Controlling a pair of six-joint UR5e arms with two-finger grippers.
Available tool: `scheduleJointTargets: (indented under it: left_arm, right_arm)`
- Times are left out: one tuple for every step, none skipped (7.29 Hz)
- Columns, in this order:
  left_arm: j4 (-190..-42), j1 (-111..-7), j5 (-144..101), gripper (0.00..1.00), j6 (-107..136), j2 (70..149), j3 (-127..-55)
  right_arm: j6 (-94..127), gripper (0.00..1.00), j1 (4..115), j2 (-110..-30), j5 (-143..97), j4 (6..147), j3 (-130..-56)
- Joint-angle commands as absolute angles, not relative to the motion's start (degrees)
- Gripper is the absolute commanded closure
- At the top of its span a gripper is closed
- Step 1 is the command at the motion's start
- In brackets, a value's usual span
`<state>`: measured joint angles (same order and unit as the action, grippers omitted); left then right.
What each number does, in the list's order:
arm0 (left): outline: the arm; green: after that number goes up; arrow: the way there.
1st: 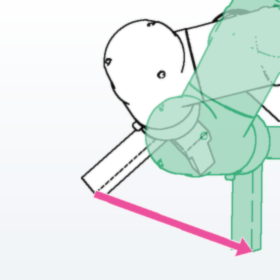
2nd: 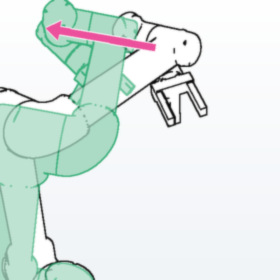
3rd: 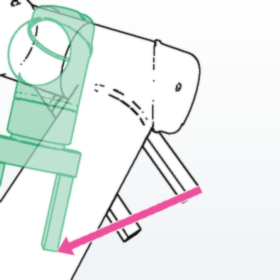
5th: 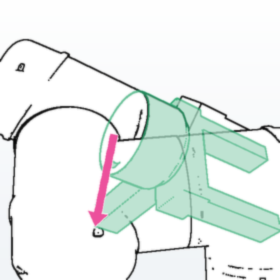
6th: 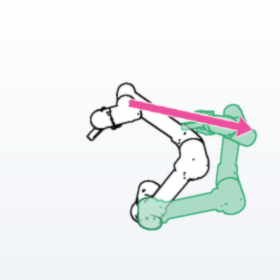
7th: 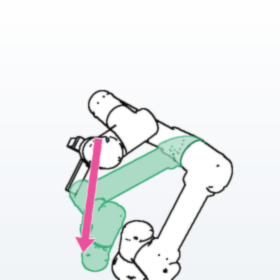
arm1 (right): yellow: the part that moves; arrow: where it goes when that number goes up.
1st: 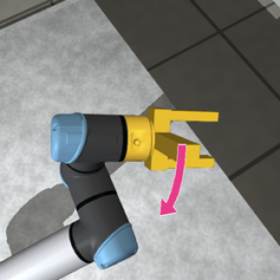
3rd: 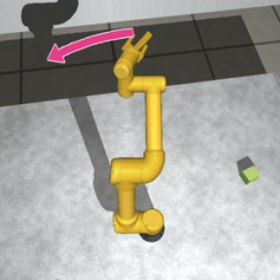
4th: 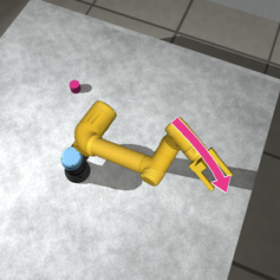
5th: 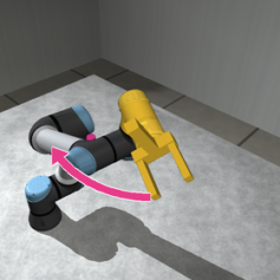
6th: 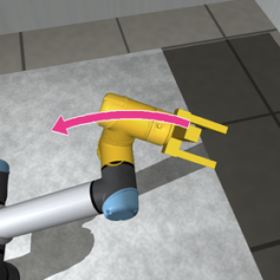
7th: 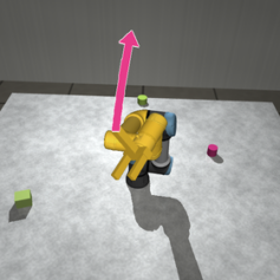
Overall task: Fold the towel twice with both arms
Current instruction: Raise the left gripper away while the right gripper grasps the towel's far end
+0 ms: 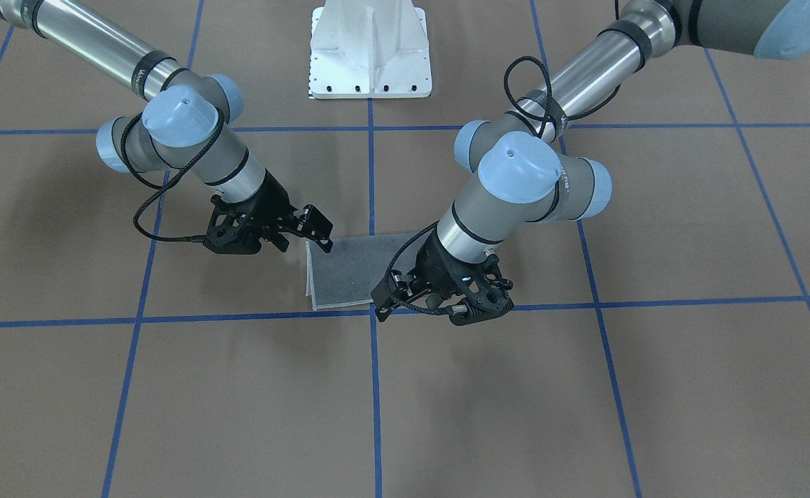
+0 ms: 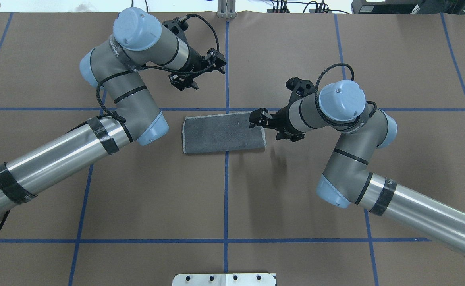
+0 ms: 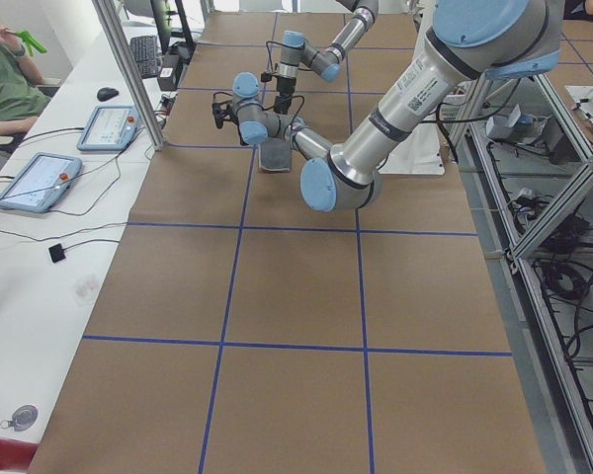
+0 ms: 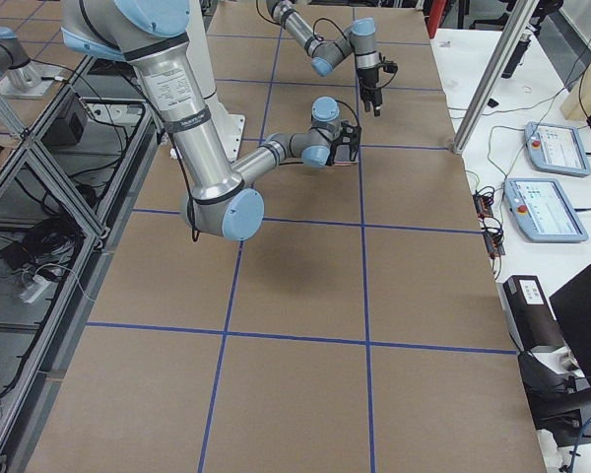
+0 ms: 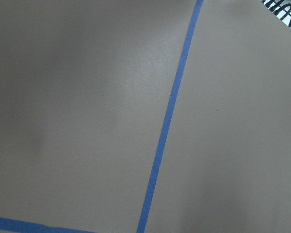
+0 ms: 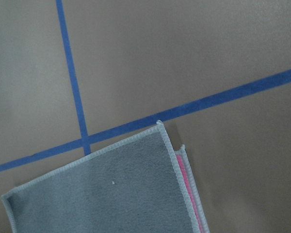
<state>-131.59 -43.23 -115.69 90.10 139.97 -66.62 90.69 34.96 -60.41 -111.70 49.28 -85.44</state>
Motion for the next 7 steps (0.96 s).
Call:
scheduleJointTargets:
  left_arm:
    - [-131.66,-43.68,-116.28,0.00,89.74,139.92,-66.62]
    - [-131.66,-43.68,-116.28,0.00,89.65,140.01,-66.62]
    - [-131.66,-43.68,-116.28,0.00,89.65,139.92,-66.62]
    - [-131.75,-43.68,-116.28,0.00,89.65,139.92,-66.62]
    - [-131.75,-43.68,-116.28,0.00,89.65,139.92,-66.62]
    - [-131.75,-43.68,-116.28,0.00,89.65,139.92,-66.62]
    - [-131.75,-43.68,-116.28,0.00,89.65,139.92,-66.62]
  right_arm:
    - [90.79,0.01,33.93,-60.64,-111.80,49.83,-84.99]
    - [90.79,0.01,33.75,-60.30,-111.80,52.18,-84.99]
    - [90.70,0.02,33.58,-60.29,-111.80,53.16,-84.99]
    - [90.70,0.02,33.23,-60.21,-111.80,53.17,-84.38]
    - [90.70,0.03,33.22,-60.12,-111.80,53.17,-84.29]
    - [90.88,0.10,33.22,-59.86,-111.80,53.09,-84.03]
    - [91.23,0.25,33.31,-59.85,-111.80,53.09,-84.02]
